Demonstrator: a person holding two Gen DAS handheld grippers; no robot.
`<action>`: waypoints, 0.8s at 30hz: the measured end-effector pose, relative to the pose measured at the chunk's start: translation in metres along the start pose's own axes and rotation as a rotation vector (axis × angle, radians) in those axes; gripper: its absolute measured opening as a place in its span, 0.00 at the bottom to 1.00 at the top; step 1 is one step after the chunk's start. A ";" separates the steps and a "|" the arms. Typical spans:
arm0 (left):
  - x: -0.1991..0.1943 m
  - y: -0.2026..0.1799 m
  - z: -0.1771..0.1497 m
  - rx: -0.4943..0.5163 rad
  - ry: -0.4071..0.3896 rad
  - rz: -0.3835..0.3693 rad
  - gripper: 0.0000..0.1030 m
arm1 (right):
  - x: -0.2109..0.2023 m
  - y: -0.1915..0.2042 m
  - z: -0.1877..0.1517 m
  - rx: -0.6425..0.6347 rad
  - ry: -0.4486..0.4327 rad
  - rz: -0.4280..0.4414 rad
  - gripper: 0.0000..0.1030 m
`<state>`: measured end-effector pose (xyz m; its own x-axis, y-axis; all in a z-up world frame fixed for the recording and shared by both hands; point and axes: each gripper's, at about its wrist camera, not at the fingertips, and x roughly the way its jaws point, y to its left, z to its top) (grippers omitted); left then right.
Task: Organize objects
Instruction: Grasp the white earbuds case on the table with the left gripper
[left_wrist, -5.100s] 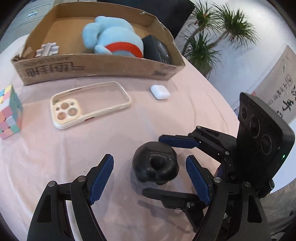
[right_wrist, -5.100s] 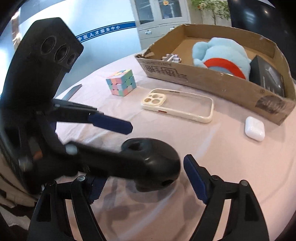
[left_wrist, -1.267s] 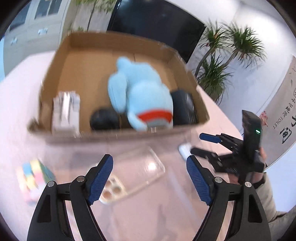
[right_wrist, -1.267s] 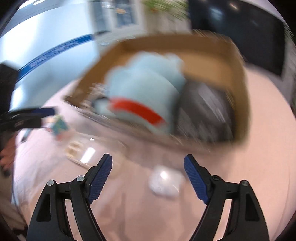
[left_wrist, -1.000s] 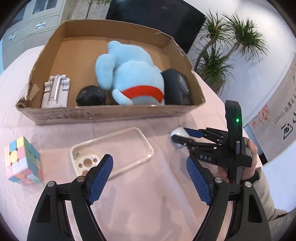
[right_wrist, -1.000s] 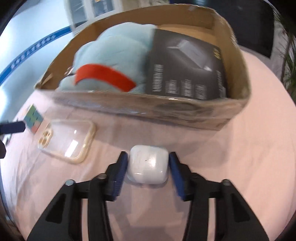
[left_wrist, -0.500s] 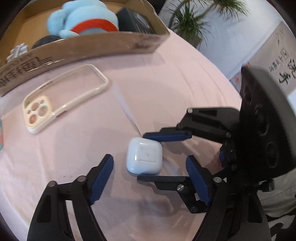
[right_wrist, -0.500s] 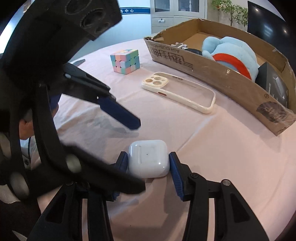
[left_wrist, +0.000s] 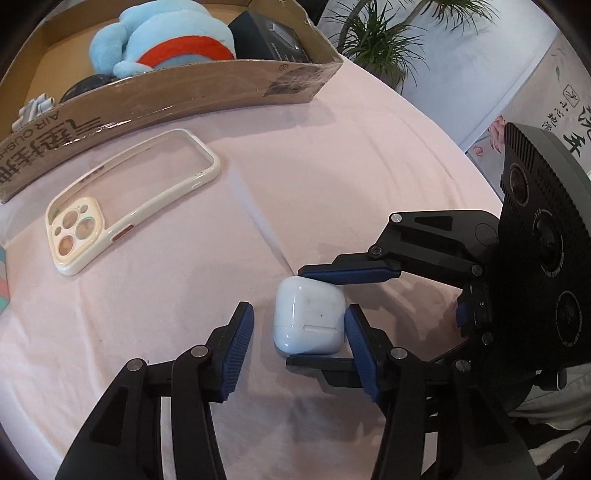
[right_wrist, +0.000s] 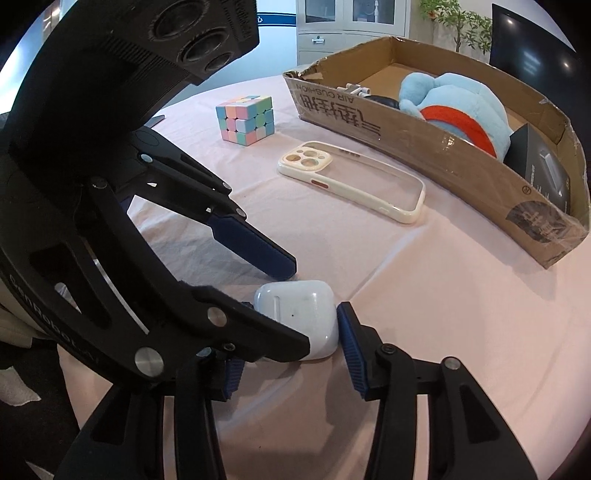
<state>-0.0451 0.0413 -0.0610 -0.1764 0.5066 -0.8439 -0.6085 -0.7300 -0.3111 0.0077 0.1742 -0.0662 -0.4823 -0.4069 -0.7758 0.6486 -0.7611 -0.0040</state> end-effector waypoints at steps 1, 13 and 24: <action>0.000 -0.001 -0.001 0.004 0.000 0.004 0.48 | 0.000 0.001 0.000 -0.004 0.001 -0.004 0.43; -0.009 -0.006 -0.006 0.020 0.005 0.006 0.39 | -0.001 0.002 0.000 -0.001 0.002 -0.024 0.43; -0.016 -0.010 -0.012 0.066 0.010 0.056 0.40 | 0.000 0.004 0.001 0.004 0.001 -0.036 0.43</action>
<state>-0.0274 0.0348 -0.0501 -0.2041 0.4610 -0.8636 -0.6475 -0.7253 -0.2341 0.0097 0.1712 -0.0653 -0.5044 -0.3786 -0.7761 0.6283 -0.7774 -0.0290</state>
